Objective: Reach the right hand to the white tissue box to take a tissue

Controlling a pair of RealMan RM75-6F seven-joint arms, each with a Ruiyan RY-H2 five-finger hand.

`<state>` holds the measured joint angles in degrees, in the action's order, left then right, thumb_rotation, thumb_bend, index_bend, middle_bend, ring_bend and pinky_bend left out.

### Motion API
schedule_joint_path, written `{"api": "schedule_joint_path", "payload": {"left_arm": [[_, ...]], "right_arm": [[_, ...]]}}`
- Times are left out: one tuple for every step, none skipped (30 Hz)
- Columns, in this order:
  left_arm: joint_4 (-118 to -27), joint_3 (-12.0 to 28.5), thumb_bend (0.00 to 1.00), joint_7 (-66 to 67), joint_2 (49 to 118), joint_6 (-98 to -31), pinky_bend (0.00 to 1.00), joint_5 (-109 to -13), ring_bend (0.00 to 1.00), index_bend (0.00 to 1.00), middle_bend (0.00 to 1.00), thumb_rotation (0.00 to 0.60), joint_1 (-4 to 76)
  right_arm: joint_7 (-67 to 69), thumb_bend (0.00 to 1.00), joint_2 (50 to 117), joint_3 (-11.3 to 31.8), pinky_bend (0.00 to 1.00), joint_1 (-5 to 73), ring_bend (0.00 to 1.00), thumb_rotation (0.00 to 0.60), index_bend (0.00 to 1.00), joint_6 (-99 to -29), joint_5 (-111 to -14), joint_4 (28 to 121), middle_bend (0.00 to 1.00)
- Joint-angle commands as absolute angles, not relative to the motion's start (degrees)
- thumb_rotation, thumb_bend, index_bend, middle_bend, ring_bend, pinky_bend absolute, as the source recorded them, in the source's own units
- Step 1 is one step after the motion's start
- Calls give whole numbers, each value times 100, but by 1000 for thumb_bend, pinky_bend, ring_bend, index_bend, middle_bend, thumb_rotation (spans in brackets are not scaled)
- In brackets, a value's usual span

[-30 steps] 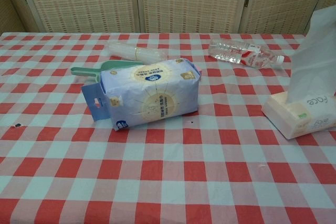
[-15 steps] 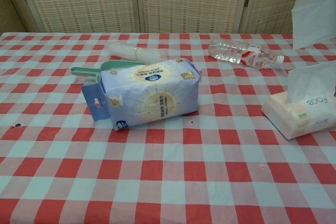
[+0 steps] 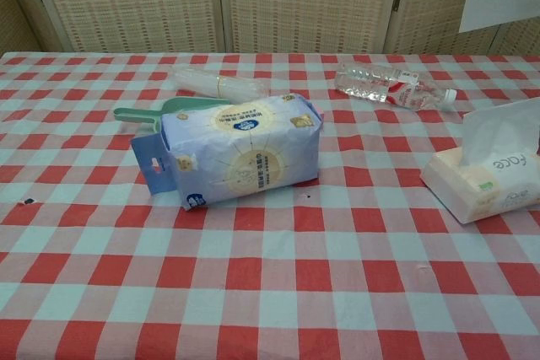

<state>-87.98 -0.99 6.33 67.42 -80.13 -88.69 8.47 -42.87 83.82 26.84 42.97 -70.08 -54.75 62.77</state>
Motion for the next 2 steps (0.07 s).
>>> {"api": "schedule_joint_path", "payload": {"left_arm": [[-8788, -93, 528, 617, 6745, -7992, 388, -8850, 144, 183, 186, 600, 856], [-8782, -90, 527, 612, 6746, -7978, 388, -8839, 144, 183, 186, 600, 861]], "right_arm": [[-4240, 559, 8382, 2649, 840, 4317, 549, 600, 752, -6976, -5462, 6220, 516], [-4217, 558, 8378, 2633, 840, 4320, 549, 600, 752, -6976, -5464, 6204, 516]]}}
